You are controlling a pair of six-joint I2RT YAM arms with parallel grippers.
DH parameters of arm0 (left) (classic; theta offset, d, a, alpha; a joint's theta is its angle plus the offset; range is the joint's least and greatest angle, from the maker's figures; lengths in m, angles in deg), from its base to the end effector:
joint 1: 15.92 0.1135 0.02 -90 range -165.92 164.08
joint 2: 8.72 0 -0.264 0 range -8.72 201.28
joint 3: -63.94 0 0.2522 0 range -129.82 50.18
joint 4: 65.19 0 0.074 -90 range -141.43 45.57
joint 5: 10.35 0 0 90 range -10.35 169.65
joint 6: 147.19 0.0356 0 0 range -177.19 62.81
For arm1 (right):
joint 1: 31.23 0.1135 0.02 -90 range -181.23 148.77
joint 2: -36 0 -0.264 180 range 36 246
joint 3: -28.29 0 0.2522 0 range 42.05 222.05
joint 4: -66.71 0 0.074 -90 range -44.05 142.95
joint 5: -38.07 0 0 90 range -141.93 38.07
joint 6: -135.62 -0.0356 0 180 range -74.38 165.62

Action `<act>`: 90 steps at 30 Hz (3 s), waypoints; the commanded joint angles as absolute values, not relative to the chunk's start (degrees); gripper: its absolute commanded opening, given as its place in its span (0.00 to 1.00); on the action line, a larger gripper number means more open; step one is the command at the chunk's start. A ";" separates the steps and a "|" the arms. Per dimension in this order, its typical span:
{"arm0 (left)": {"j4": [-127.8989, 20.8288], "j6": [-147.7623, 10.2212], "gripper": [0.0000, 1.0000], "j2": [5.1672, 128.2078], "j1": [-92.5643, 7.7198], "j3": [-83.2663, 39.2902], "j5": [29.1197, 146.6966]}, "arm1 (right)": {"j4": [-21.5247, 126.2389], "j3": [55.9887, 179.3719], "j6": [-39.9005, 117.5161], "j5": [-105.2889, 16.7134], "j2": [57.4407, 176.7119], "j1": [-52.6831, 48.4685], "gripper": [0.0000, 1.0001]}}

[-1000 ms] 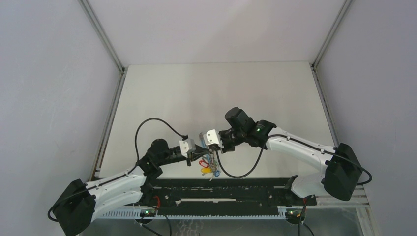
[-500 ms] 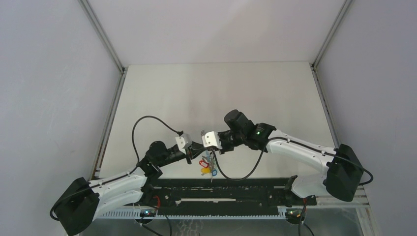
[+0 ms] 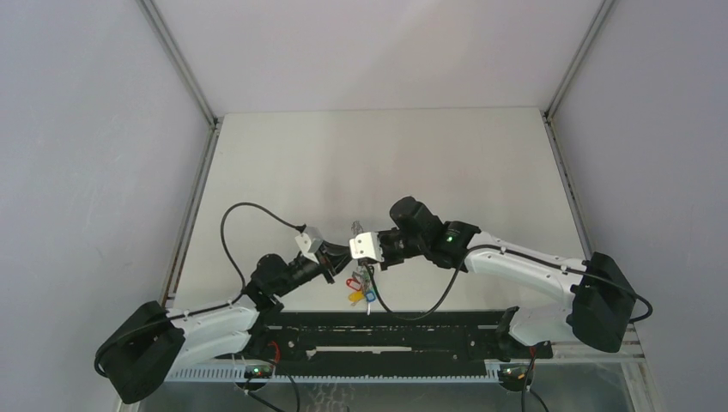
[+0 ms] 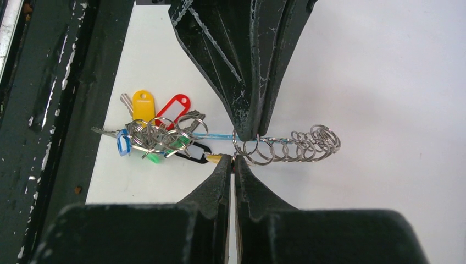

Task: Put the keys on the keyring

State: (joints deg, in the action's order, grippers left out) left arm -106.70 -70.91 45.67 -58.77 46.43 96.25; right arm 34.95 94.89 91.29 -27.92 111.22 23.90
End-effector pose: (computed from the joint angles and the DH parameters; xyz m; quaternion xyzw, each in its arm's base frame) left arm 0.1220 -0.1270 0.1855 0.2714 0.6226 -0.4309 0.5942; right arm 0.1500 0.2406 0.2620 -0.7397 0.4987 0.2220 0.3935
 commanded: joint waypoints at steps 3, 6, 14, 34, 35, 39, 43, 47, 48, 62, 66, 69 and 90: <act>-121.37 -75.60 0.00 47.38 -58.42 48.37 88.63 | 39.01 94.25 88.34 -25.78 111.54 25.40 0.00; -124.87 -77.10 0.00 48.76 -58.86 48.95 86.99 | 40.12 94.04 87.38 -25.26 112.23 25.61 0.00; -131.73 -79.61 0.00 53.52 -61.10 49.04 82.09 | 43.96 93.33 83.40 -25.85 113.74 26.05 0.00; -134.18 -78.56 0.00 55.40 -61.58 48.30 86.88 | 42.57 90.14 78.23 -8.92 106.49 16.52 0.19; -134.20 -78.49 0.00 55.46 -61.54 48.25 87.23 | 42.77 90.13 77.89 -7.02 106.17 15.23 0.19; -134.22 -78.29 0.00 55.69 -61.54 47.91 88.50 | 45.39 89.64 74.45 0.96 105.77 9.71 0.20; -134.29 -77.84 0.00 55.64 -61.54 47.74 89.60 | 49.13 89.54 69.89 4.30 106.87 7.72 0.20; -134.47 -77.44 0.00 55.53 -61.55 47.48 90.90 | 53.40 89.51 65.04 6.11 109.84 6.53 0.17; -134.44 -77.39 0.00 55.55 -61.55 47.46 91.08 | 54.19 89.55 64.20 6.53 110.46 6.30 0.17; -134.50 -77.14 0.00 55.94 -61.55 47.02 92.31 | 60.71 89.55 60.16 7.10 116.83 5.61 0.15; -134.62 -77.14 0.00 55.97 -61.54 46.93 92.42 | 61.45 89.53 60.04 7.57 118.00 5.59 0.16; -134.58 -77.14 0.00 55.99 -61.54 46.85 92.48 | 61.80 89.51 60.26 8.74 118.49 5.59 0.16; -134.89 -77.41 0.00 55.71 -61.54 46.80 92.54 | 62.21 90.12 61.46 12.31 120.88 6.21 0.12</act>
State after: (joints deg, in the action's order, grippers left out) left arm -128.55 -78.45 56.43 -61.64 49.32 91.94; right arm 59.98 89.40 61.28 10.33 120.86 6.02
